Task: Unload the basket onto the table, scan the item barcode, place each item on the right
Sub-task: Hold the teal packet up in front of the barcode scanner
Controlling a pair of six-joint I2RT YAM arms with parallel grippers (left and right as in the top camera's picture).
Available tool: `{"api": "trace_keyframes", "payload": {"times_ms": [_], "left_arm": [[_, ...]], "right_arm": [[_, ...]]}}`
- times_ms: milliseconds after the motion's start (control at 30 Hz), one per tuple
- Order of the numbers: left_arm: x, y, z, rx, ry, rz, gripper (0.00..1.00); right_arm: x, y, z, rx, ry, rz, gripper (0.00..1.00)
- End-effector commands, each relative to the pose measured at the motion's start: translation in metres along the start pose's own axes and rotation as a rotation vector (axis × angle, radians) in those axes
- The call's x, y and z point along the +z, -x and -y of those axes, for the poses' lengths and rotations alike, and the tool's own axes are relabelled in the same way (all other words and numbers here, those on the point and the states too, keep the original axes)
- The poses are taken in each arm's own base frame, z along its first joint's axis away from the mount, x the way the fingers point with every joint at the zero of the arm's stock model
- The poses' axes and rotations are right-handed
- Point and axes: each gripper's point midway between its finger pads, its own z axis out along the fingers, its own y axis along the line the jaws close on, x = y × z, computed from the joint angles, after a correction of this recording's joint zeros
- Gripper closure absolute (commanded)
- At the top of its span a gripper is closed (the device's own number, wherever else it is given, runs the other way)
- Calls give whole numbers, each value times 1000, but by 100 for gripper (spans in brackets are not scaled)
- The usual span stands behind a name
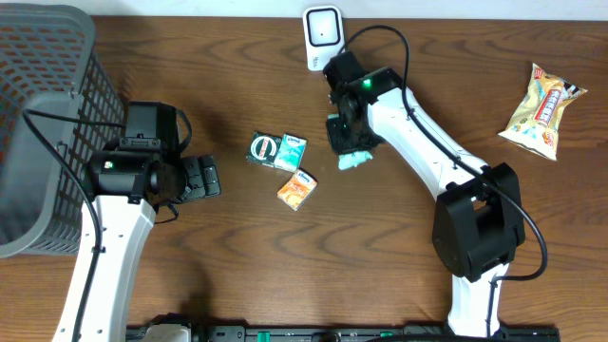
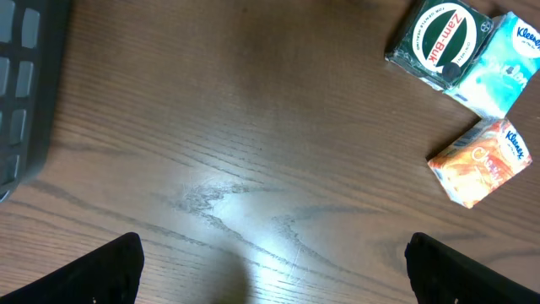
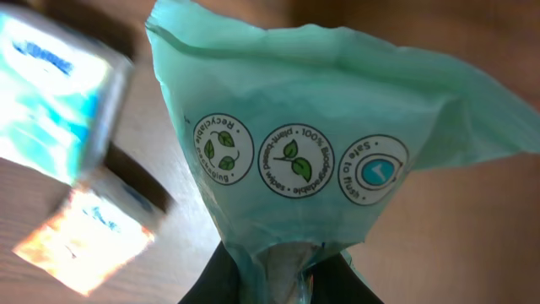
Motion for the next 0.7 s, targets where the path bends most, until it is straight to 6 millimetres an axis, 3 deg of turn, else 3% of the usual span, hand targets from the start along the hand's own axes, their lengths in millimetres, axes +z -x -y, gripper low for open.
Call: {"api": "trace_keyframes", "payload": {"times_ms": [0,200,400,667], "left_arm": [[2,-2,-1,-6,7,-8,2],[2,-2,-1,-6,8,-8,2],[2,-2,-1,-6,8,-8,2],[2,-2,-1,-6,8,-8,2]], "right_arm": [[-10,19,-1,-44,14,74,99],[-15,51,-4,-31,53,198,99],[-30,76,-11,-88,199,277,99],[-83,158,0,-74,233,624,99]]}}
